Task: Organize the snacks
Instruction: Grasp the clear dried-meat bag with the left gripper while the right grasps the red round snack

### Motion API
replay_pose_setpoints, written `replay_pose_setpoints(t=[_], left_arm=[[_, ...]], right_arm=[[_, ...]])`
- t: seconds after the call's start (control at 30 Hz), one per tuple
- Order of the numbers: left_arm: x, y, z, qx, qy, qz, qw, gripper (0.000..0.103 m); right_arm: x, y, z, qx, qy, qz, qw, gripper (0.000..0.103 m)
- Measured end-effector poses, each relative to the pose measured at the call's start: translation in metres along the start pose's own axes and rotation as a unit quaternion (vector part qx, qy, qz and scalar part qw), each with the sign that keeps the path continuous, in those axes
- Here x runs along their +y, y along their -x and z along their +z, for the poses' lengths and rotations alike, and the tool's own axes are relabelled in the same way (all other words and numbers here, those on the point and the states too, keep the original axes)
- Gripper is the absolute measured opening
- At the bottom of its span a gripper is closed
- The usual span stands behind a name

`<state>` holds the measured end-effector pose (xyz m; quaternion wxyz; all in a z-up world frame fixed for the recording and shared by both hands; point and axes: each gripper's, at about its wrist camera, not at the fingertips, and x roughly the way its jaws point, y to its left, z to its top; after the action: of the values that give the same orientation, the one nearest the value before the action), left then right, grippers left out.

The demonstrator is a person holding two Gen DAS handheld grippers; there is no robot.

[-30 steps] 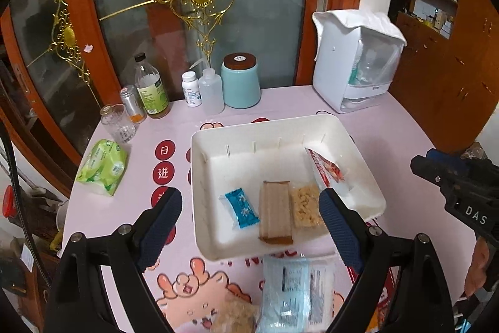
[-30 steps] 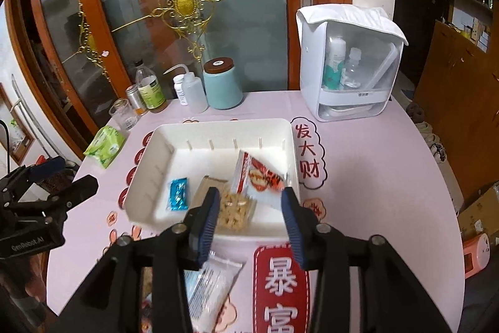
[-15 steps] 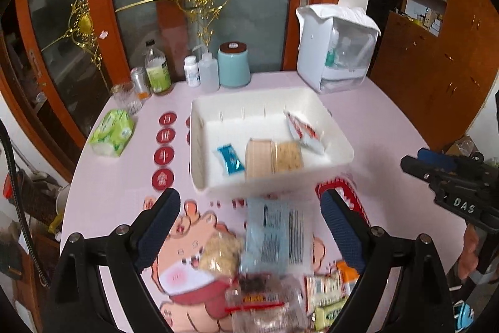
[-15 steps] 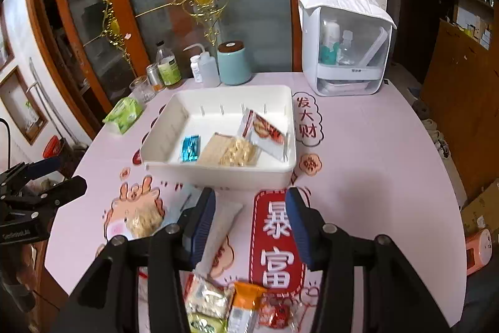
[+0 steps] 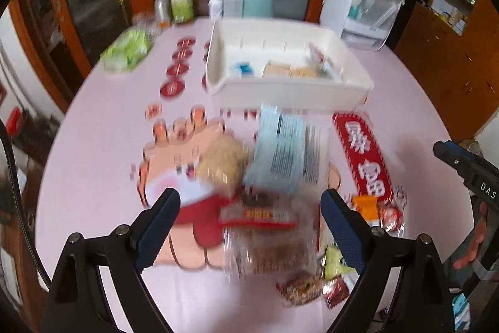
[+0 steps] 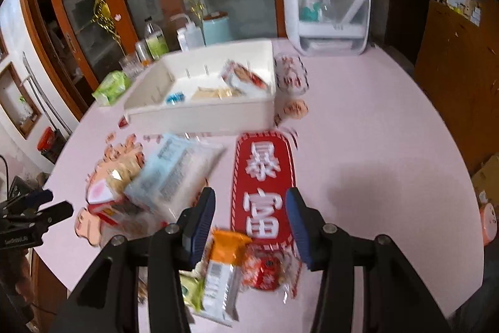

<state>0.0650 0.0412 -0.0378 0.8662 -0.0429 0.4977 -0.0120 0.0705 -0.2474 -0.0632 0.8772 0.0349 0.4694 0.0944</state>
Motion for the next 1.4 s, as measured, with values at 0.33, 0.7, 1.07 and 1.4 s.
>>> replay_pose_setpoints(t=[0.33,0.7,1.07,1.4], left_arm=[[-0.016,-0.030,-0.078,0.073,-0.024,-0.041,0.9962,0.091],[-0.057,-0.062,-0.114,0.090,-0.075,-0.051,0.9919,0.091],[-0.065,-0.082,-0.119,0.092,-0.059,-0.057,0.9924,0.091],[-0.047,-0.083,-0.125,0.106,-0.005,-0.095,0.9898,0.086]], right_arm=[[-0.021,-0.039,-0.048,0.095,-0.011,-0.001,0.995,0.048],[-0.020,-0.064,-0.062,0.123,-0.011,0.011,0.992,0.048],[-0.013,-0.080,-0.067,0.133,0.015,-0.007,0.991,0.060],[-0.016,-0.072,-0.073,0.122,0.029,0.009,0.992,0.054]])
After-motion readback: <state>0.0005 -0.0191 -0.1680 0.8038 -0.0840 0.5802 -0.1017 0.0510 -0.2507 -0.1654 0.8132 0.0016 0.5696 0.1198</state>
